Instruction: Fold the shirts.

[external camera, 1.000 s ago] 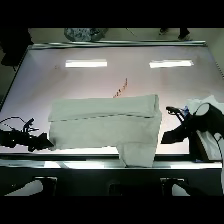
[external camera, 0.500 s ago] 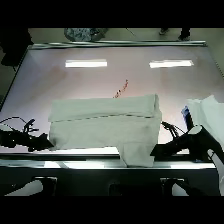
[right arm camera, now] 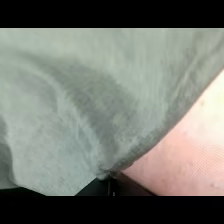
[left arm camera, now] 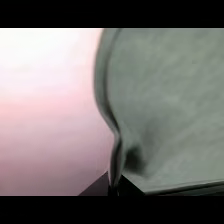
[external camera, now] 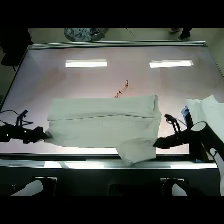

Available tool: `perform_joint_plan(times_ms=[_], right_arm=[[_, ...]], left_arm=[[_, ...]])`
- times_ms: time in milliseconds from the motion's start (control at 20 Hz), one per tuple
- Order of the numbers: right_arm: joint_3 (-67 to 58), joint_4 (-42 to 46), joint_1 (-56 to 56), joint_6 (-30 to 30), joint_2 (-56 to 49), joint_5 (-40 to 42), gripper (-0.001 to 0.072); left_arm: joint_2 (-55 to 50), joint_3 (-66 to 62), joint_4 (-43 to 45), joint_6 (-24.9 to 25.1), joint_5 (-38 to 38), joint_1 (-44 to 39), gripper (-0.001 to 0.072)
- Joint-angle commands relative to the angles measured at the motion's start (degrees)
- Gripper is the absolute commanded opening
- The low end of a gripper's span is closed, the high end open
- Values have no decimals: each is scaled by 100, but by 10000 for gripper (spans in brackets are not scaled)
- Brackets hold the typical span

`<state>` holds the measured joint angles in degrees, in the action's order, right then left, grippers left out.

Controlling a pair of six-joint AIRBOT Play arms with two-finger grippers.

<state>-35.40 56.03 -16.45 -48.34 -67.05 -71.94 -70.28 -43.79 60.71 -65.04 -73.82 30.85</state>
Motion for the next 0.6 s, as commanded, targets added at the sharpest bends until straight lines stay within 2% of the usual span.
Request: perform_joint_plan(times_ms=[0,200,450,550], right_arm=[[-1038,-297,-7,-96,120,13,43],[-2455,-590,0,-223,-544,538,43],[-3679,-1661,33,-313,-2090,1231,43],[-3912,-1683,227,-400,-2490,1615,44]], left_arm=[[212,-417,-656,-310,-105,0,27],[-289,-1300,-662,-721,219,-33,27],[-1878,-3091,-675,-1152,297,-656,29],[-2500,-3748,-675,-1307,295,-883,29]])
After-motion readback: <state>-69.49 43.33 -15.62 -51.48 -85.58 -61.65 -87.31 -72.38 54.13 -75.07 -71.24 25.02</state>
